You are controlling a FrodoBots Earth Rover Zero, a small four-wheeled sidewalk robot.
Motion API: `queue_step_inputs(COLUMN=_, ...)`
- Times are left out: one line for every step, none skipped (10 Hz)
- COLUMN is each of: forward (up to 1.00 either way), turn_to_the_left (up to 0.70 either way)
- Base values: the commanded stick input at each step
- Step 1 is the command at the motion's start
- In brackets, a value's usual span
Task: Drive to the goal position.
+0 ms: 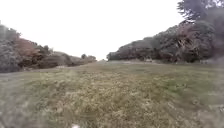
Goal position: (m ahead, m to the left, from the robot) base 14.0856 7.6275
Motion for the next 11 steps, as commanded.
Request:
queue_step_inputs(forward=0.85, turn_to_the_left=0.01)
queue_step_inputs(forward=0.85, turn_to_the_left=0.01)
queue_step_inputs(forward=0.85, turn_to_the_left=0.01)
queue_step_inputs(forward=0.85, turn_to_the_left=0.01)
queue_step_inputs(forward=0.85, turn_to_the_left=0.01)
queue_step_inputs(forward=0.85, turn_to_the_left=0.01)
queue_step_inputs(forward=0.85, turn_to_the_left=0.01)
queue_step_inputs(forward=0.85, turn_to_the_left=0.01)
queue_step_inputs(forward=0.85, turn_to_the_left=0.01)
queue_step_inputs(forward=0.85, turn_to_the_left=0.01)
queue_step_inputs(forward=0.85, turn_to_the_left=0.01)
